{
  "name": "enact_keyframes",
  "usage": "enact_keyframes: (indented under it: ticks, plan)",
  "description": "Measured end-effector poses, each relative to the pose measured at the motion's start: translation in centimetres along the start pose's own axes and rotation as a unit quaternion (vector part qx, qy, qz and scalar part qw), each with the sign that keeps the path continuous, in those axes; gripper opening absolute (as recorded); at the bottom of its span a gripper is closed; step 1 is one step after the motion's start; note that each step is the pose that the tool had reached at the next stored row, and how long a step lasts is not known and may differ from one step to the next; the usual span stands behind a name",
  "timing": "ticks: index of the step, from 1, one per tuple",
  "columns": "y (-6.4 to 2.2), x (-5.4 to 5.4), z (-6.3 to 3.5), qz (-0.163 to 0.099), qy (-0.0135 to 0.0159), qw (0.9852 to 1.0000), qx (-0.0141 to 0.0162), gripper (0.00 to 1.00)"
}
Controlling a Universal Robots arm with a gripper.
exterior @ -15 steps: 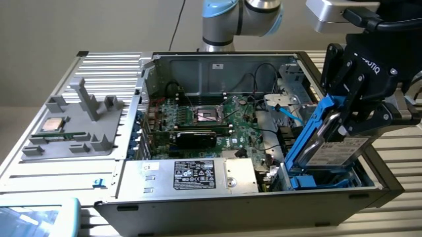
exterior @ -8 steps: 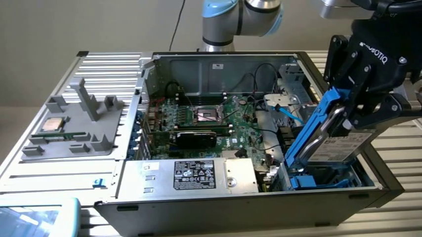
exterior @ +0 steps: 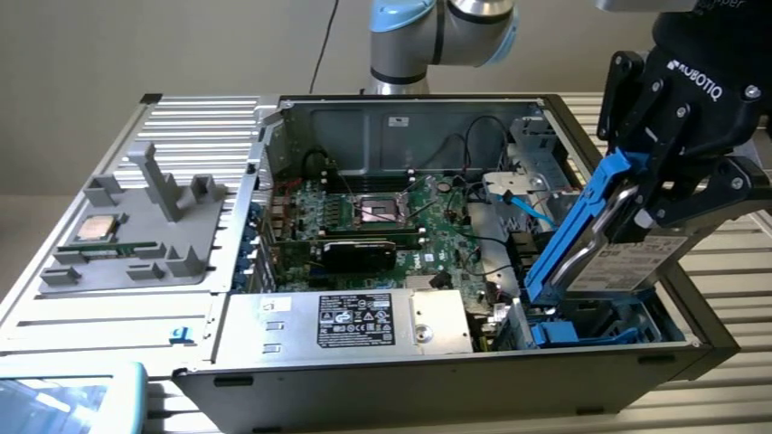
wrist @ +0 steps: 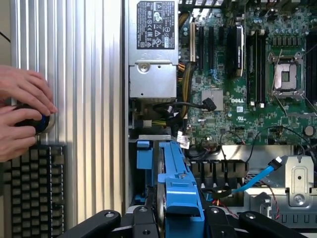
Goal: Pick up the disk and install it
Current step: 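Insert the disk into the insertion slot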
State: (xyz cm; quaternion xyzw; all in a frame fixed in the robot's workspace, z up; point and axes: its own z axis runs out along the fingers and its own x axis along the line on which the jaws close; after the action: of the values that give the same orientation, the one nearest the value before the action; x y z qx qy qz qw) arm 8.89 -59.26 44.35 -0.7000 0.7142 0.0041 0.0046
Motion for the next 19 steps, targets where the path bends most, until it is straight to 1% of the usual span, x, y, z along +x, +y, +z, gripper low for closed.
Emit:
enact_keyframes:
  ticks: [2, 5, 9, 14, 18, 19]
  plan:
    - [0.05, 0.00, -0.02, 0.000, 0.0009, 1.0000, 0.0007, 0.37]
    - [0.13, 0.01, -0.02, 0.000, 0.0017, 1.0000, 0.0034, 0.37]
    - [0.31, 0.01, -0.02, 0.000, 0.0018, 1.0000, 0.0069, 0.37]
    - [0.65, 0.01, -0.02, 0.000, 0.0017, 0.9999, 0.0154, 0.37]
    - [0.82, 0.02, 0.00, 0.000, 0.0016, 0.9999, 0.0169, 0.37]
    - [0.85, 0.02, 0.03, 0.000, 0.0015, 0.9998, 0.0181, 0.37]
